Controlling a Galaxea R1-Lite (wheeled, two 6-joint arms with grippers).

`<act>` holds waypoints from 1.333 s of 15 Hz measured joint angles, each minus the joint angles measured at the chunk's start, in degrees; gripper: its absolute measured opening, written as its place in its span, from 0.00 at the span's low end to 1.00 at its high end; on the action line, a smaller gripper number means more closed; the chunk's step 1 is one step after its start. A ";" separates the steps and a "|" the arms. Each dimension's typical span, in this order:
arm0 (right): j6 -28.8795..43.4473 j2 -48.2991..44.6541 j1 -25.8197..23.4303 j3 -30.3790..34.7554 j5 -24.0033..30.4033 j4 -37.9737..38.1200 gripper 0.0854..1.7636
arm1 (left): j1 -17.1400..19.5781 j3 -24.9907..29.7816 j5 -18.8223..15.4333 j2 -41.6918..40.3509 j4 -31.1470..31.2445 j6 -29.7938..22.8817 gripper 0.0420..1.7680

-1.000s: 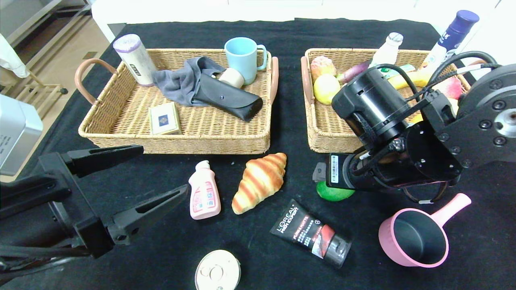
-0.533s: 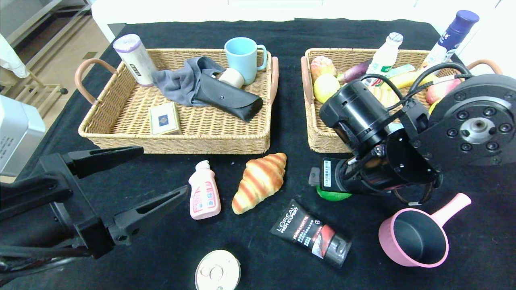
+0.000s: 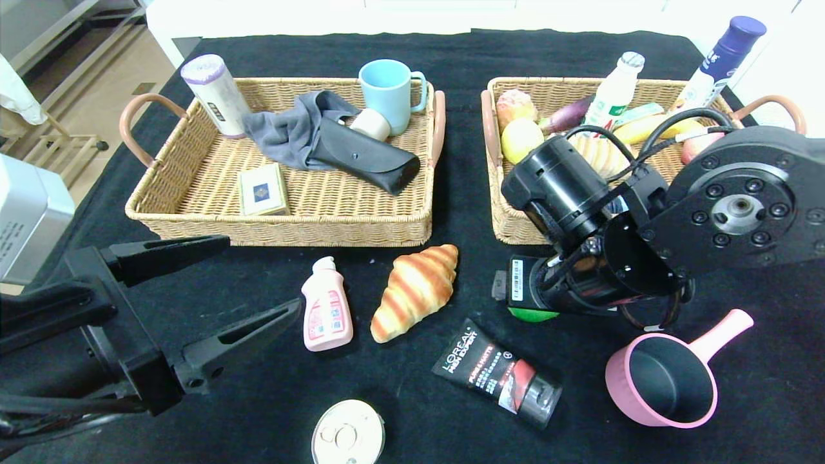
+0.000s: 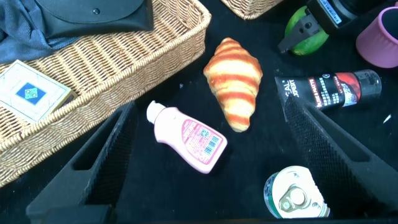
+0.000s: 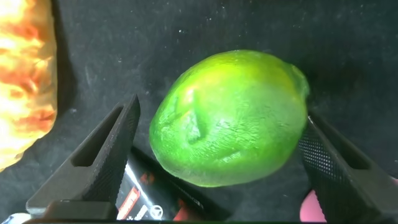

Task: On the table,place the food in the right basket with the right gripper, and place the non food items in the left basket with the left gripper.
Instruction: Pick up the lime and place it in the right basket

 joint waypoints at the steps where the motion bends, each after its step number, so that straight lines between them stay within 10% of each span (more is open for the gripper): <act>1: 0.11 0.24 0.00 0.02 0.00 0.00 0.81 | 0.00 0.05 0.00 0.00 0.02 -0.01 0.97; 20: -0.30 -2.23 0.11 0.24 -0.32 0.52 0.69 | -0.06 0.38 -0.52 -0.11 -0.02 -0.23 0.97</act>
